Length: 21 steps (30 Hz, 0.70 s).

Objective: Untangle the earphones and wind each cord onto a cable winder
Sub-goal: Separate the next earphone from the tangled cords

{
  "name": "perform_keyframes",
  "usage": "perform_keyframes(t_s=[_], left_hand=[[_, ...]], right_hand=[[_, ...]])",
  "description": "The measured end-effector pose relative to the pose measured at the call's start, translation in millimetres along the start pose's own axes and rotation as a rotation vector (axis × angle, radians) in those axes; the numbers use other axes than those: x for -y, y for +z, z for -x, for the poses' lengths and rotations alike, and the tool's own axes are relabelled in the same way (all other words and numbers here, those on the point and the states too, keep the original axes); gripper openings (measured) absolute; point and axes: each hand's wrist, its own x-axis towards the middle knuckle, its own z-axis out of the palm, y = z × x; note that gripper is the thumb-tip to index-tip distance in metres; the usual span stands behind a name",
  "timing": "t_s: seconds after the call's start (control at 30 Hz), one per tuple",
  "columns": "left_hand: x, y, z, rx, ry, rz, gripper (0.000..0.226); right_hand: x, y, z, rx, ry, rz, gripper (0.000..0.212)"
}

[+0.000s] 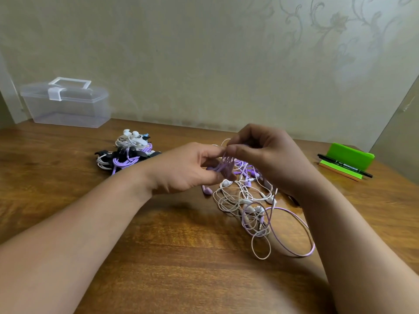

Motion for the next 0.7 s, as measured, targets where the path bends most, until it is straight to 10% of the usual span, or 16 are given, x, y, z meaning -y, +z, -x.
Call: perform_keyframes(t_s=[0.3, 0.7], left_hand=[[-6, -11, 8, 0.336, 0.008, 0.430, 0.057], [0, -3, -7, -0.317, 0.062, 0.161, 0.063]], right_hand=[[-17, -4, -5, 0.014, 0.138, -0.446, 0.023], [-4, 24, -1, 0.131, 0.168, 0.093, 0.027]])
